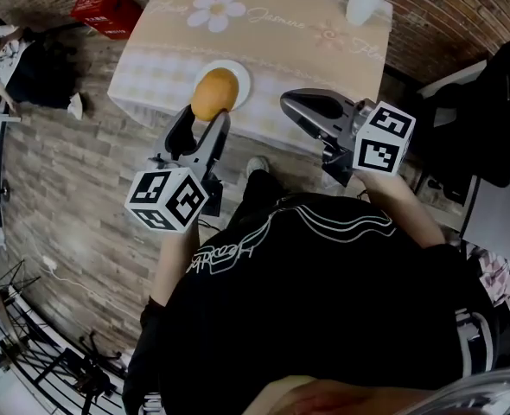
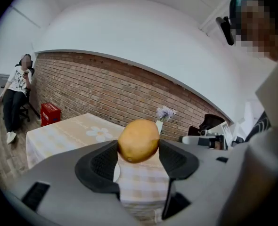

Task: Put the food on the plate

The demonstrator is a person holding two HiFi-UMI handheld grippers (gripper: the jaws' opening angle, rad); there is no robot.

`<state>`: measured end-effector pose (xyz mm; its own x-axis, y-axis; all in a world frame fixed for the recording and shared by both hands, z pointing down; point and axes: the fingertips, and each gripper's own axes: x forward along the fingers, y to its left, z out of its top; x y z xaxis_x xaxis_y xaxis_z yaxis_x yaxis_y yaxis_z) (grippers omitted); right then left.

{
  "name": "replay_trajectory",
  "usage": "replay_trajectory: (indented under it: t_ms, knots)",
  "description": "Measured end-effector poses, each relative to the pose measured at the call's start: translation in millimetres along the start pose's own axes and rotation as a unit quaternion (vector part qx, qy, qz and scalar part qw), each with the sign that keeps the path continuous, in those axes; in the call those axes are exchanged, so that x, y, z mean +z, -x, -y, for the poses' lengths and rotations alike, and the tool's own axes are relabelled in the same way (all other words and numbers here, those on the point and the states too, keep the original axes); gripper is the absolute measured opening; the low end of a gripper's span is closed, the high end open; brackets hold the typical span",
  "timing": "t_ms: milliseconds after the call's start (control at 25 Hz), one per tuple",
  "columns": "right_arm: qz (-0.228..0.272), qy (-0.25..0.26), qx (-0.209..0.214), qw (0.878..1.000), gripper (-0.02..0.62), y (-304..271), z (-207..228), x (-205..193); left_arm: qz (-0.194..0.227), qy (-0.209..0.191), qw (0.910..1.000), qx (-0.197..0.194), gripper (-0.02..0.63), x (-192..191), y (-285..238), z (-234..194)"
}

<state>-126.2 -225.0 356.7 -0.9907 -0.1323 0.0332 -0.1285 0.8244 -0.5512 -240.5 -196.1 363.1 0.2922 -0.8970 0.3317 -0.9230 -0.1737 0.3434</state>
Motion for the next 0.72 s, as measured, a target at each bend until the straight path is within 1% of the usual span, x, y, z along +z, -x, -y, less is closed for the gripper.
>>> replay_trajectory:
  t_ms: [320, 480, 720]
  knots:
    - [-0.007, -0.024, -0.026, 0.999, -0.003, -20, 34, -8, -0.033, 0.006, 0.9994, 0.007, 0.267, -16, -38, -46]
    - [-0.003, -0.038, -0.047, 0.998, -0.003, -23, 55, -11, -0.051, 0.019, 0.9985, 0.012, 0.267, -30, -57, -69]
    - [-0.008, -0.057, -0.072, 0.996, -0.003, -24, 79, -22, -0.080, 0.025, 0.9960, 0.030, 0.267, -55, -81, -101]
